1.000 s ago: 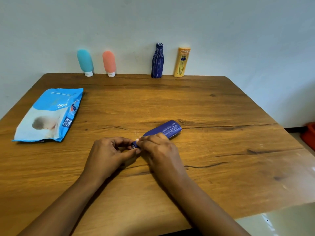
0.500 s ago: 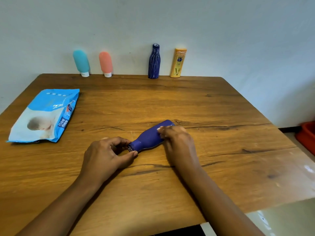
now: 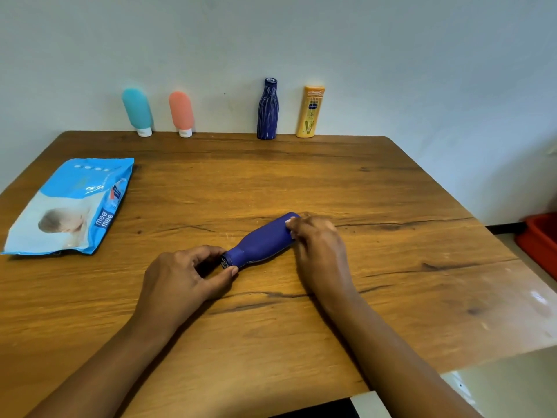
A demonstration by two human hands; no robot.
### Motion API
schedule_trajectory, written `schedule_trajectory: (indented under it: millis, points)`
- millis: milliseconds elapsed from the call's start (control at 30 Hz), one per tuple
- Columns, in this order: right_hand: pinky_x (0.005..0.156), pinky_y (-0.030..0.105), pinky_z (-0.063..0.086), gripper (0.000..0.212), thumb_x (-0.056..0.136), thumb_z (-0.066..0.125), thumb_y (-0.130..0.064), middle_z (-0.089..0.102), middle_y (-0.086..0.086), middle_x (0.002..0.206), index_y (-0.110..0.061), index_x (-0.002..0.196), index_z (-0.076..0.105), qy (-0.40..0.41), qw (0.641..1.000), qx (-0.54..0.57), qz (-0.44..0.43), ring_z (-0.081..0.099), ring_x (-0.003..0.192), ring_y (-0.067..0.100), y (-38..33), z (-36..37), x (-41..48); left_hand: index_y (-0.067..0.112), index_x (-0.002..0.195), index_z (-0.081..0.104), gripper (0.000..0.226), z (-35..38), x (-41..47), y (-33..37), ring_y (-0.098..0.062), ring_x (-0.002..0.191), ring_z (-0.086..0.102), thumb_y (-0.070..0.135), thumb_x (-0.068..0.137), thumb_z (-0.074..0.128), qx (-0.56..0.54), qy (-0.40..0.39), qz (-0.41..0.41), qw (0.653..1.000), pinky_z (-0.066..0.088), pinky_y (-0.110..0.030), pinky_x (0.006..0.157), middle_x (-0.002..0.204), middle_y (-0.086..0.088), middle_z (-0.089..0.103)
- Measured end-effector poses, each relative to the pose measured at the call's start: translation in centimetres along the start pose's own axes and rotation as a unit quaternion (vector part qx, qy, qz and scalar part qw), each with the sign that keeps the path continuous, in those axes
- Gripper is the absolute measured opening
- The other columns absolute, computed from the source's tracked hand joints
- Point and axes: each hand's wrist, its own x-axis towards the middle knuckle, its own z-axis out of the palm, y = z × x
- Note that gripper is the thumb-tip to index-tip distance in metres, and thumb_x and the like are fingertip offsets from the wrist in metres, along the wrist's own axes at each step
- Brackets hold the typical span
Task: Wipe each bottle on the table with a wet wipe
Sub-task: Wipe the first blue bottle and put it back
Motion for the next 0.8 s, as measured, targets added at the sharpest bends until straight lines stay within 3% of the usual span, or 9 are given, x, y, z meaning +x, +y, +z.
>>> schedule_trajectory:
  millis: [67, 133, 233, 300, 467, 567, 667, 800]
  points:
    - [0.085, 0.033, 0.051, 0.031, 0.083, 0.065, -0.002, 0.065, 0.008, 0.111, -0.006, 0.114, 0.065, -0.056, 0.995, 0.000, -0.077, 0.057, 0.100, 0.022, -1.6, 0.9, -1.6, 0.026, 0.110, 0.070, 0.045, 0.0, 0.0, -0.1, -0.004, 0.086, 0.055, 0.044, 0.069, 0.076, 0.002, -0.004, -0.004, 1.000, 0.044, -0.025, 0.073, 0.099, 0.005, 0.072]
    - [0.084, 0.033, 0.051, 0.032, 0.082, 0.066, -0.002, 0.066, 0.008, 0.112, -0.007, 0.114, 0.065, -0.071, 0.992, 0.006, -0.102, 0.058, 0.100, 0.022, -1.1, 0.9, -1.5, 0.026, 0.110, 0.070, 0.047, 0.0, 0.0, -0.1, -0.004, 0.086, 0.055, 0.047, 0.069, 0.077, 0.003, -0.006, -0.004, 1.000, 0.045, -0.025, 0.074, 0.099, 0.004, 0.072]
    - [0.088, 0.030, 0.047, 0.030, 0.085, 0.060, -0.001, 0.064, 0.004, 0.109, -0.011, 0.113, 0.065, -0.005, 1.000, 0.007, 0.016, 0.054, 0.101, 0.016, 0.8, 0.0, 0.3, 0.025, 0.106, 0.072, 0.050, 0.0, 0.0, -0.1, -0.004, 0.082, 0.057, 0.054, 0.066, 0.077, 0.001, 0.002, 0.001, 1.000, 0.046, -0.025, 0.072, 0.095, 0.005, 0.073]
    - [0.088, 0.029, 0.047, 0.029, 0.086, 0.057, -0.002, 0.063, 0.004, 0.109, -0.011, 0.113, 0.065, 0.003, 1.000, -0.012, 0.023, 0.053, 0.101, 0.015, 0.3, -0.2, 0.5, 0.025, 0.106, 0.072, 0.049, -0.1, 0.0, 0.0, -0.004, 0.083, 0.058, 0.053, 0.066, 0.078, 0.001, -0.002, -0.001, 1.000, 0.047, -0.025, 0.072, 0.095, 0.005, 0.073]
    - [0.077, 0.030, 0.051, 0.033, 0.083, 0.065, -0.005, 0.063, 0.007, 0.111, -0.008, 0.116, 0.062, -0.125, 0.975, -0.026, -0.180, 0.054, 0.097, 0.020, -4.3, 0.9, -1.3, 0.028, 0.103, 0.072, 0.044, -0.2, -0.1, 0.2, -0.007, 0.086, 0.064, 0.048, 0.065, 0.080, -0.005, -0.013, -0.002, 1.000, 0.052, -0.028, 0.075, 0.093, 0.008, 0.073]
    - [0.089, 0.029, 0.046, 0.033, 0.086, 0.059, -0.006, 0.059, 0.002, 0.115, -0.014, 0.118, 0.060, -0.100, 0.991, -0.039, -0.082, 0.049, 0.105, 0.015, -2.0, 0.0, 0.8, 0.030, 0.102, 0.071, 0.052, -0.1, -0.3, 0.2, -0.008, 0.085, 0.065, 0.064, 0.062, 0.069, 0.003, -0.006, 0.011, 1.000, 0.053, -0.031, 0.076, 0.090, 0.009, 0.073]
    - [0.084, 0.027, 0.044, 0.027, 0.086, 0.056, -0.005, 0.059, 0.001, 0.106, -0.016, 0.110, 0.062, -0.047, 0.997, -0.063, 0.014, 0.049, 0.099, 0.014, 0.0, -0.6, 2.5, 0.032, 0.100, 0.071, 0.061, 0.0, -0.2, 0.1, -0.008, 0.083, 0.064, 0.071, 0.057, 0.054, 0.007, 0.000, 0.016, 1.000, 0.053, -0.029, 0.073, 0.087, 0.011, 0.072]
    - [0.076, 0.025, 0.047, 0.035, 0.080, 0.064, -0.002, 0.062, 0.003, 0.109, -0.012, 0.114, 0.063, -0.095, 0.988, -0.077, -0.096, 0.051, 0.096, 0.017, -4.3, 1.1, -0.4, 0.032, 0.100, 0.071, 0.043, -0.1, -0.2, 0.2, -0.004, 0.085, 0.062, 0.051, 0.063, 0.079, 0.015, -0.012, 0.004, 1.000, 0.046, -0.023, 0.071, 0.090, 0.011, 0.072]
